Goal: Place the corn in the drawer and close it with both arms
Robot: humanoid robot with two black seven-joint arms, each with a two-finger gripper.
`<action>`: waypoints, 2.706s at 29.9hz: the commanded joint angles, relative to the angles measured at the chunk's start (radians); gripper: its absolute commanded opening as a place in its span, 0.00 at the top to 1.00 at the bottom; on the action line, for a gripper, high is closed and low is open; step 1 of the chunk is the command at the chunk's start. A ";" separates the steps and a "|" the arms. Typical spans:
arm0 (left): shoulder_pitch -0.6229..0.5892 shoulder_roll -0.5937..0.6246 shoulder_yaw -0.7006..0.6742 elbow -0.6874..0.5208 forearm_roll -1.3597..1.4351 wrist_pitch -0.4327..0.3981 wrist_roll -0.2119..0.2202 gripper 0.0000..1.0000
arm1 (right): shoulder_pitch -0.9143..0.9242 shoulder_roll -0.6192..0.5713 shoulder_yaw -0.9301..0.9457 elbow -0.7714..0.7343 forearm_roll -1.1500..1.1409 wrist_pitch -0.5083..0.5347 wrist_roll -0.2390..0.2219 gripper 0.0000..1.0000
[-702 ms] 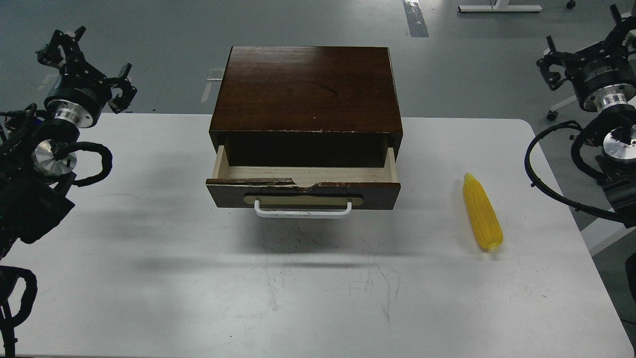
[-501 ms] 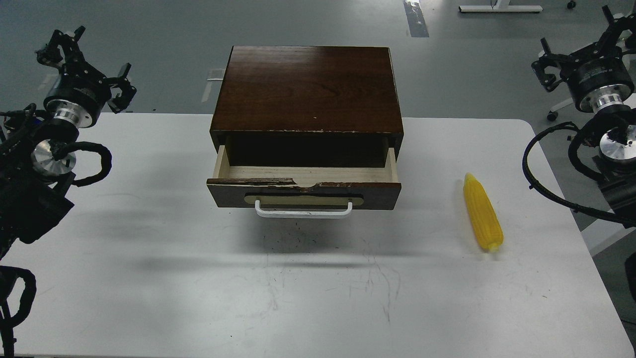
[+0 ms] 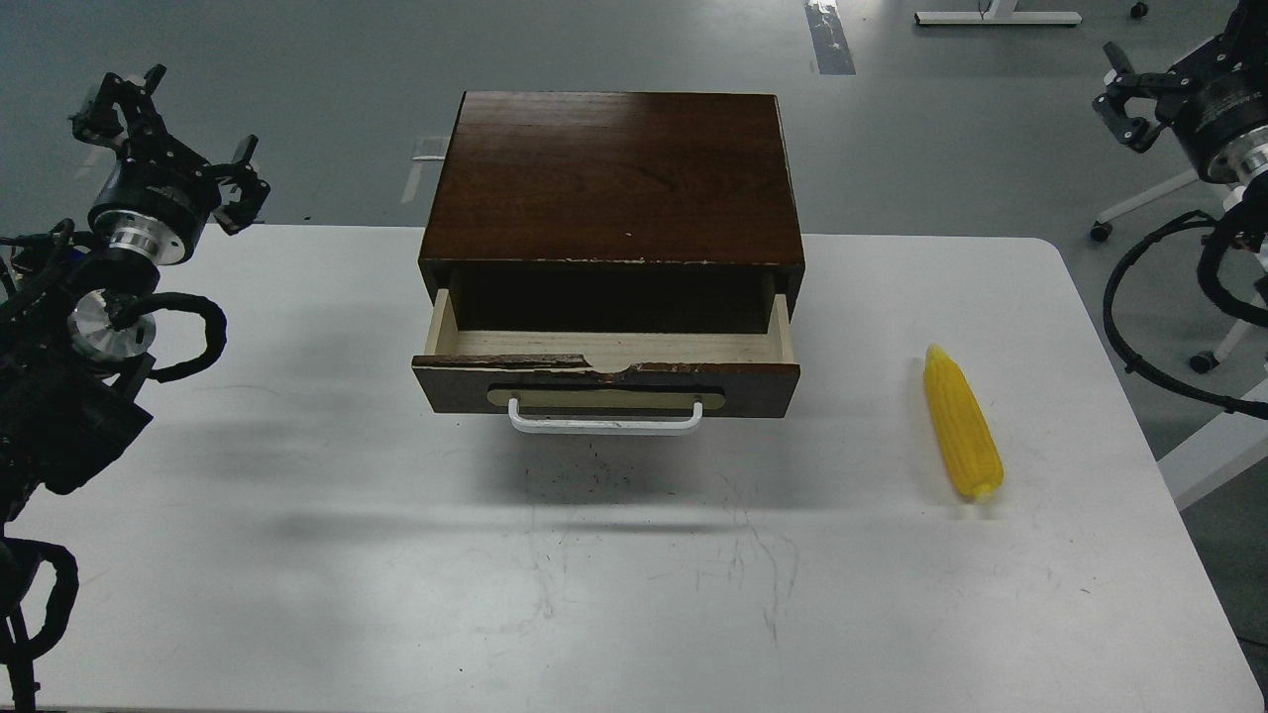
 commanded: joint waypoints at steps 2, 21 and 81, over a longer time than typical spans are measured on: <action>0.004 0.008 0.014 -0.001 0.012 0.000 0.016 0.02 | 0.086 -0.116 -0.105 0.083 -0.162 0.000 -0.003 0.00; -0.010 0.010 0.026 -0.001 0.052 0.000 0.002 0.02 | 0.263 -0.326 -0.509 0.599 -1.035 -0.074 -0.071 0.00; -0.012 0.108 0.052 -0.009 0.135 0.000 0.004 0.03 | 0.233 -0.200 -0.681 0.551 -1.245 -0.343 0.003 1.00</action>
